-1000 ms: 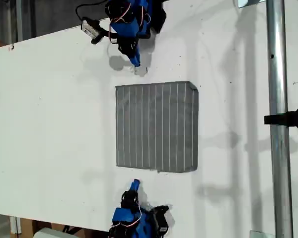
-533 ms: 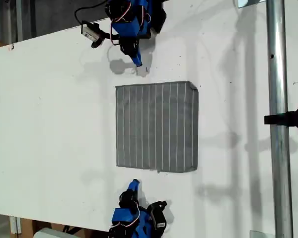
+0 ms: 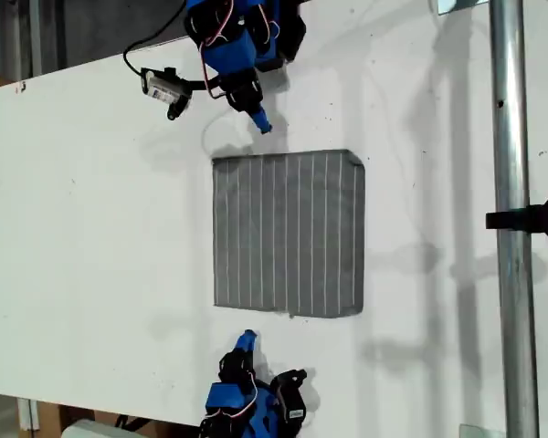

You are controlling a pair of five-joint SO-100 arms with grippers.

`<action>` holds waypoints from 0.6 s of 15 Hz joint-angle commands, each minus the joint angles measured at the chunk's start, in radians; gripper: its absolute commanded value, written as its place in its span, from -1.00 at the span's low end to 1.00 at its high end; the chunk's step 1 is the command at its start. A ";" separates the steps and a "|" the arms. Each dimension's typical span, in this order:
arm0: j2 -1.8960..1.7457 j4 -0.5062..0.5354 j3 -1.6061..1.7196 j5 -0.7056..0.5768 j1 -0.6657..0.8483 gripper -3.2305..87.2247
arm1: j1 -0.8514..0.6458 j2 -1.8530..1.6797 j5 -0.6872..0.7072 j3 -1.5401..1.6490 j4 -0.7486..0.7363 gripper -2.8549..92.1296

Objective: Grasp corners of a towel and fold twice.

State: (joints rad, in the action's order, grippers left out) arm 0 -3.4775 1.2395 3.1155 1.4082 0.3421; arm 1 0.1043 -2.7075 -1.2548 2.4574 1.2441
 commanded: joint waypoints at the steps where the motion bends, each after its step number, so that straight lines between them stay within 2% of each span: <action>1: -0.003 -0.018 0.003 0.009 0.025 -0.95 | 0.080 0.316 0.052 -0.307 -0.005 -0.93; 6: -0.003 -0.015 0.003 0.012 0.029 -0.95 | 0.250 0.848 0.077 -0.881 0.207 -0.92; 9: -0.003 -0.012 0.003 0.014 0.029 -0.95 | 0.307 0.923 0.066 -0.945 0.193 -0.94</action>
State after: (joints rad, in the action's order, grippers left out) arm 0 -3.4775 1.2395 3.1155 1.4128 0.3451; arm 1 0.3927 -1.7825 -1.1873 1.5892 1.4465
